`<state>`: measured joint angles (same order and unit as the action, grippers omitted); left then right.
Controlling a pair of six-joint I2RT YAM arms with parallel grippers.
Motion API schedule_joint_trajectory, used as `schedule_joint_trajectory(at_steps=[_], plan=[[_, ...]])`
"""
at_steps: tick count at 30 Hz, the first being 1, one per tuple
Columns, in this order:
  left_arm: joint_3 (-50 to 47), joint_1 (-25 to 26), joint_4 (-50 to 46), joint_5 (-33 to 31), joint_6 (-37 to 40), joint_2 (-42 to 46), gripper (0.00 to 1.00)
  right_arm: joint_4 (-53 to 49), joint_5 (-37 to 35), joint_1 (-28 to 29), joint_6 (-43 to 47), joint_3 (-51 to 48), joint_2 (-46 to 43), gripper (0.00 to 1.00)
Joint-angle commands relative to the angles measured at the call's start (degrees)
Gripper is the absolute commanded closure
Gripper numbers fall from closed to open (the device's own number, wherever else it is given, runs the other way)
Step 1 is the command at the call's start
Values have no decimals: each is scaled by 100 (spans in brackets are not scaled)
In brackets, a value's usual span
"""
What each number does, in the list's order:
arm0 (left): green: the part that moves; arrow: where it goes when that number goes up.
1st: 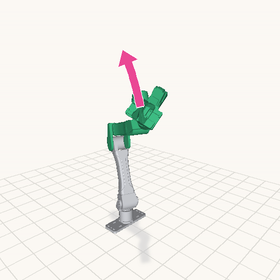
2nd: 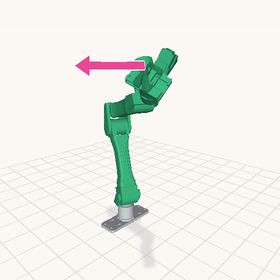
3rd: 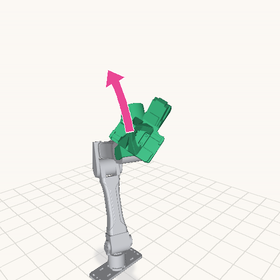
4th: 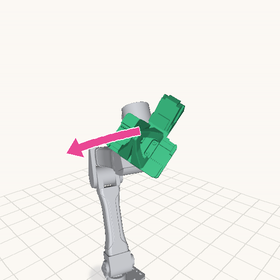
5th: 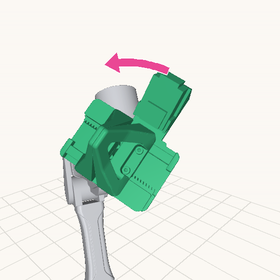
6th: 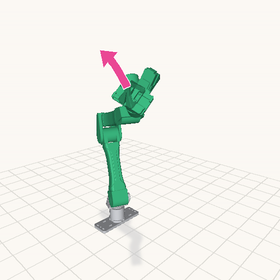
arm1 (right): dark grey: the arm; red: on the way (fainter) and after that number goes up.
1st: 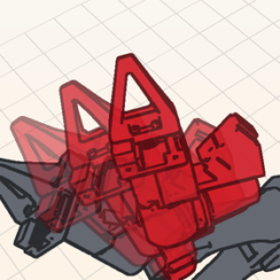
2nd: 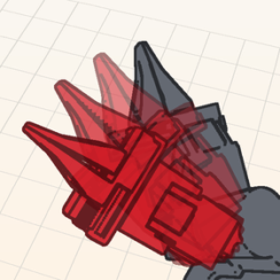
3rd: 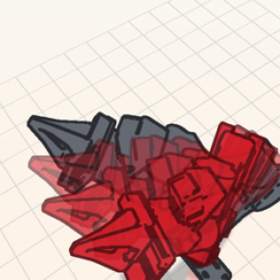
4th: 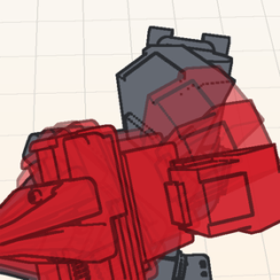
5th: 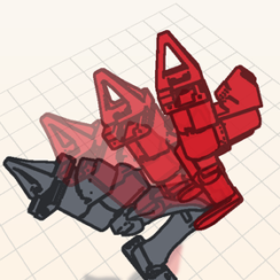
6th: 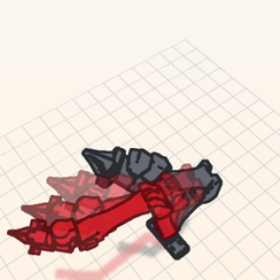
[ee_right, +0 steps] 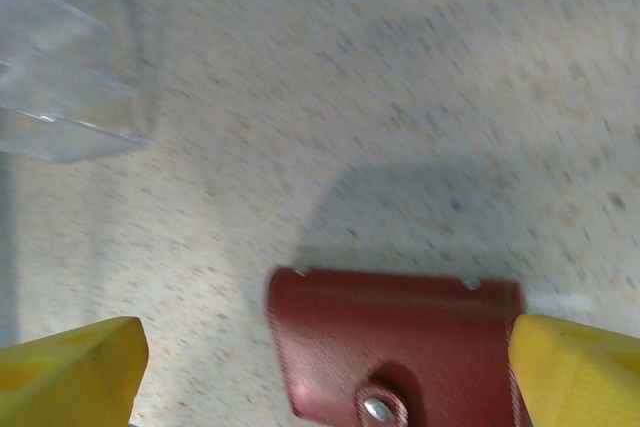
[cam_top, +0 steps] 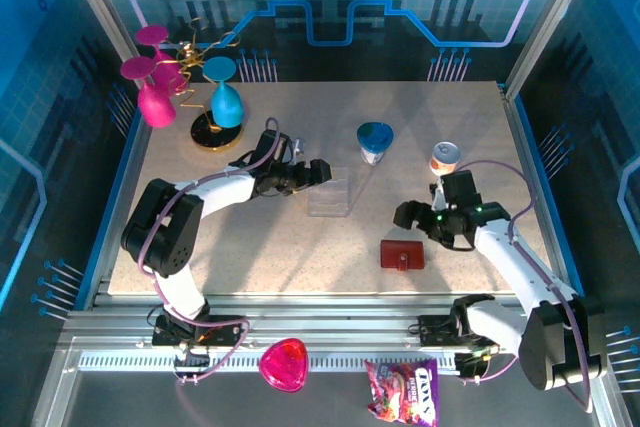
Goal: Take the credit cards out of the card holder
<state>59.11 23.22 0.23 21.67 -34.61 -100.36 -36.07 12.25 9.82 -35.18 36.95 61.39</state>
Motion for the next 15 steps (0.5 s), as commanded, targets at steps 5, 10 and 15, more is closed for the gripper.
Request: schedule_joint_trajectory(at_steps=[5,10,15], plan=[[-6,10,-257,-231,45,588,10,13,-337,242,-560,-503,169,6],[-100,-54,-358,-270,121,842,10,687,34,472,-685,-690,413,5],[-232,-156,-376,-268,106,1047,10,881,-70,1037,-865,-492,661,5]])
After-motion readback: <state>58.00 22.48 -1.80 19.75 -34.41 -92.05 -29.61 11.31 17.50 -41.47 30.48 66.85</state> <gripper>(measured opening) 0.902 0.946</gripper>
